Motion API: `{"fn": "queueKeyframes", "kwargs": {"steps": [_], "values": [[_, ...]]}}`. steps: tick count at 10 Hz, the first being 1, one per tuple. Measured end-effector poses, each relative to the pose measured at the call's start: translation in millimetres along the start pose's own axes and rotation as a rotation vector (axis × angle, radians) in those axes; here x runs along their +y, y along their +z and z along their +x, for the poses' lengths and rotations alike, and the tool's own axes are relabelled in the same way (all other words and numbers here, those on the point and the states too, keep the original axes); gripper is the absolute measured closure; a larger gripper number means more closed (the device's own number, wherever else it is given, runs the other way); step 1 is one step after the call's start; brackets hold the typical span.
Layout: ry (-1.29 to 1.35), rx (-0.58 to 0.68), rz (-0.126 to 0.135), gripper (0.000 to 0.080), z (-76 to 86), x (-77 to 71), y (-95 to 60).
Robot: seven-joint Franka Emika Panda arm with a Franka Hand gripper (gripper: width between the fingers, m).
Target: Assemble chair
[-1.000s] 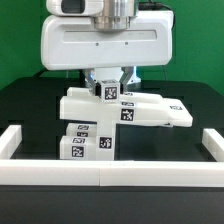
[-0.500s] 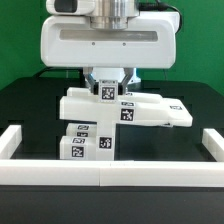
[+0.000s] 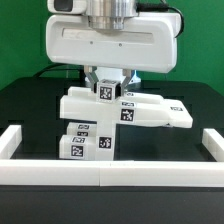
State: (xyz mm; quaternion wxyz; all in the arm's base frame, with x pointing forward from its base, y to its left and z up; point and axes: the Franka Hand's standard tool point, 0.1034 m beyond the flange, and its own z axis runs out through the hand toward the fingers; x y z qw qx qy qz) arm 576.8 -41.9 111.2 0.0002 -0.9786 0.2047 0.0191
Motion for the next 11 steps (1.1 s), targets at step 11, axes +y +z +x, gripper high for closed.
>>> {"fn": "queueKeyframes", "kwargs": {"steps": [11], "values": [[0.607, -0.015, 0.038, 0.0524, 0.1, 5.0, 2.2]]}}
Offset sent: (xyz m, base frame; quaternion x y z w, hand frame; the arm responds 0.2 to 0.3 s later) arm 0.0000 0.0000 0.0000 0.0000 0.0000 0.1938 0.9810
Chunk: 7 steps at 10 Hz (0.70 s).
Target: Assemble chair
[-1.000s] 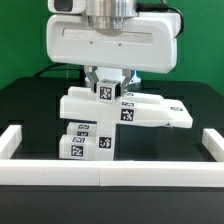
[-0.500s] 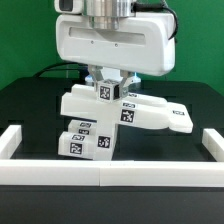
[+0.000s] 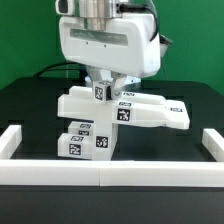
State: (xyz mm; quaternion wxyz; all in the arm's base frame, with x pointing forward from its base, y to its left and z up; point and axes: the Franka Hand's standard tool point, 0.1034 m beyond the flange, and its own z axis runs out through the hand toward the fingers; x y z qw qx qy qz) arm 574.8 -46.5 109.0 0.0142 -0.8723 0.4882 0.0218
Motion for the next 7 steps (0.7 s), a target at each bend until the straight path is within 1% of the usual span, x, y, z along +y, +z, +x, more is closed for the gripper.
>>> {"fn": "queueKeyframes", "kwargs": {"steps": [4, 5, 6, 7], "values": [[0.165, -0.001, 0.002, 0.0524, -2.0, -1.7, 0.0], [0.148, -0.001, 0.001, 0.0432, -2.1, -1.7, 0.1], [0.134, -0.002, 0.002, 0.0432, -2.4, -1.9, 0.1], [0.102, -0.002, 0.001, 0.0247, -2.9, -2.3, 0.1]]}}
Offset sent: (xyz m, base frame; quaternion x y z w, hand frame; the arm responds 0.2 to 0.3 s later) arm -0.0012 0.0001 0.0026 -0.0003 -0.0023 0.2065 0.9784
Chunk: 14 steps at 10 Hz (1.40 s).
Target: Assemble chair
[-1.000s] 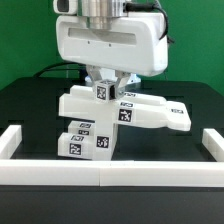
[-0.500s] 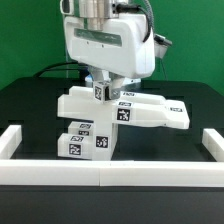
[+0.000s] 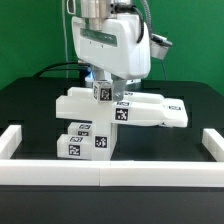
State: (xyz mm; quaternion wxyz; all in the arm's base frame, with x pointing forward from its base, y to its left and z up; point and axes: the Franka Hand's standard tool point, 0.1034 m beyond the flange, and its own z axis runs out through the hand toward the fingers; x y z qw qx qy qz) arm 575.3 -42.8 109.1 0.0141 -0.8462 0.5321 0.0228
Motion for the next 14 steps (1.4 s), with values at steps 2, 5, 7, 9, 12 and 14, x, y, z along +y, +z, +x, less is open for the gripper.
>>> {"fn": "queueKeyframes", "kwargs": {"steps": [2, 5, 7, 9, 12, 14], "values": [[-0.115, 0.002, 0.000, 0.0171, -3.2, -2.9, -0.6], [-0.384, 0.003, -0.001, 0.0150, -4.1, -3.4, -0.4], [-0.522, 0.003, -0.001, 0.0150, -4.1, -3.5, -0.4], [-0.694, 0.004, -0.001, 0.0150, -2.2, -2.4, -0.5], [-0.943, 0.009, -0.002, 0.0150, 1.8, -0.8, -0.8], [-1.134, 0.010, -0.003, 0.0150, 3.2, -0.3, -1.0]]}}
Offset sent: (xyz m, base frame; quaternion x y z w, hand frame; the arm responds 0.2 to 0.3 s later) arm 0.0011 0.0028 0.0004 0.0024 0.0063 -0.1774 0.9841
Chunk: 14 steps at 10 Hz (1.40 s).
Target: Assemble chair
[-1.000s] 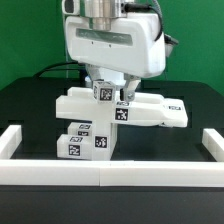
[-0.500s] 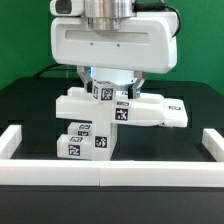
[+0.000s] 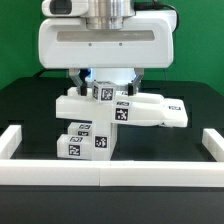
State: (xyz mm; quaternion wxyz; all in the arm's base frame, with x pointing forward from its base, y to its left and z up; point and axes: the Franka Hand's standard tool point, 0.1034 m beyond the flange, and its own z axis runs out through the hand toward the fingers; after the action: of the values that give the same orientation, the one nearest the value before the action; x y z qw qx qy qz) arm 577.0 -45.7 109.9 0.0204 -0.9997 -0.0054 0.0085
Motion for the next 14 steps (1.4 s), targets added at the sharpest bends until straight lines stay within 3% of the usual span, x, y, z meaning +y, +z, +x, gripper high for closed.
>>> {"fn": "queueKeyframes", "kwargs": {"steps": [4, 5, 6, 8, 14], "values": [[-0.300, 0.000, -0.001, 0.0150, -0.1, 1.4, -0.1], [-0.331, 0.000, -0.001, 0.0259, -0.1, 1.9, -0.2], [-0.322, 0.000, -0.001, 0.0259, -0.1, 1.9, -0.2], [-0.321, 0.000, -0.001, 0.0528, -0.2, 2.1, -0.1], [-0.172, -0.007, 0.004, 0.0528, -2.2, 5.5, 1.4]]}}
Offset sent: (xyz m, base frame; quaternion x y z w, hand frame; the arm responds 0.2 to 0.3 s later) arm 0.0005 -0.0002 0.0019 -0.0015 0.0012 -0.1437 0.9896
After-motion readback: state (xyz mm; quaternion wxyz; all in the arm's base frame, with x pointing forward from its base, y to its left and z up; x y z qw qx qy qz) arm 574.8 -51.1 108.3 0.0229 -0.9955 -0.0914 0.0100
